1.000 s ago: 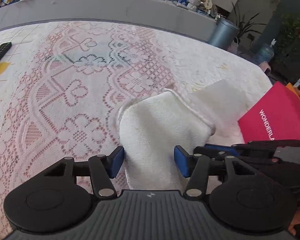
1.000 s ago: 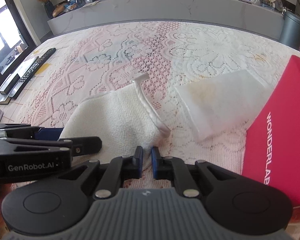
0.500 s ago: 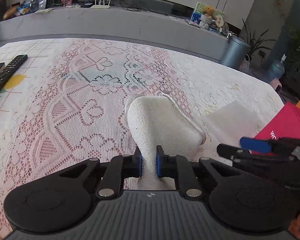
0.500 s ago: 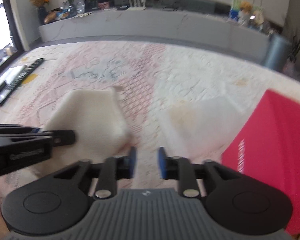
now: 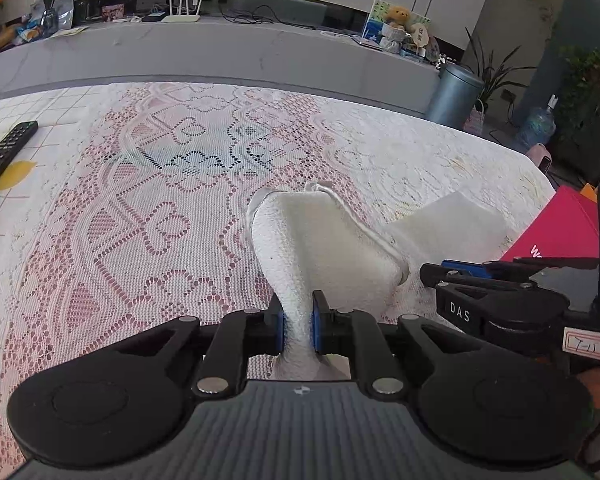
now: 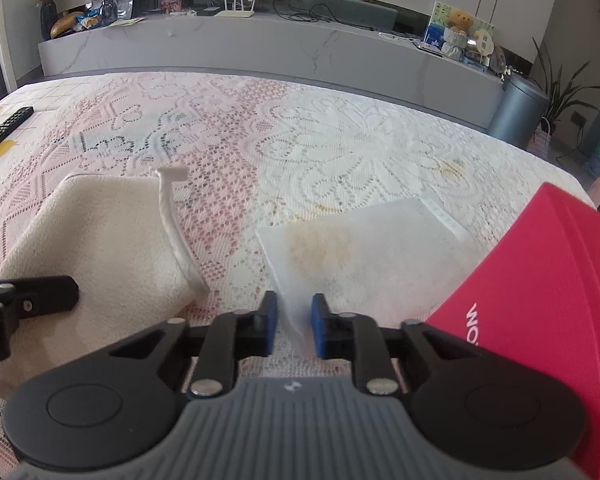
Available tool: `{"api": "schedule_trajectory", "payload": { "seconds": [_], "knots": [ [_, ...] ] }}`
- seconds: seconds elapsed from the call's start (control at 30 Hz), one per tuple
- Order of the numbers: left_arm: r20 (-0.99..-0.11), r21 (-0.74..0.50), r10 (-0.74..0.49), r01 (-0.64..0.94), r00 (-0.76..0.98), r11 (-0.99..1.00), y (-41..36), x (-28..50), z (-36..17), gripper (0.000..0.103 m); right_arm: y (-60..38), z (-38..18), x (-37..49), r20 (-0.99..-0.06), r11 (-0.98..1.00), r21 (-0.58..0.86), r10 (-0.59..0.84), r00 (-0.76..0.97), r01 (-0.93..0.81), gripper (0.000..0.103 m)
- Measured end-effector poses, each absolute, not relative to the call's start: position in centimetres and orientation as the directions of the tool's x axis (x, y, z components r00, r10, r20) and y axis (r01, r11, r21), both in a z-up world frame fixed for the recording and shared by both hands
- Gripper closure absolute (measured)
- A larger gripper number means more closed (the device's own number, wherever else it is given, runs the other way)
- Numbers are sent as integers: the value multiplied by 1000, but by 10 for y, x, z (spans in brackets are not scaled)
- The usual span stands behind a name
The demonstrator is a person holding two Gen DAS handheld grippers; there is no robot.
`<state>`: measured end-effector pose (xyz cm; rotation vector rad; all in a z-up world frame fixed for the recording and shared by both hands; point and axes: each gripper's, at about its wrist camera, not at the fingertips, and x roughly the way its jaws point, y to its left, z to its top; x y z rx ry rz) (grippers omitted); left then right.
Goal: Organize soft objects
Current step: 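Grasp the clear plastic sheet with the right tool while the left tool holds the pad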
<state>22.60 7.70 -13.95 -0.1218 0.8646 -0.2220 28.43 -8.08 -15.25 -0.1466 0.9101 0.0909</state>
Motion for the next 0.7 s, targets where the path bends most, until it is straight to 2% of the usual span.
{"api": "schedule_trajectory", "payload": {
  "seconds": [0.13,0.4,0.7],
  "knots": [
    [-732,-186,-243,157,636,970,74,223,-138,89,-80,-148,282,-790,985,-89,20,612,-148,103],
    [-728,-208,-260,157,634,966,78,210,-123,89,-76,-103,250,-756,977,-55,93,648,-204,103],
    [-739,-169,-185,88,648,982,80,171,-84,89,-86,-51,188,-726,955,50,236,645,-293,103]
  ]
}}
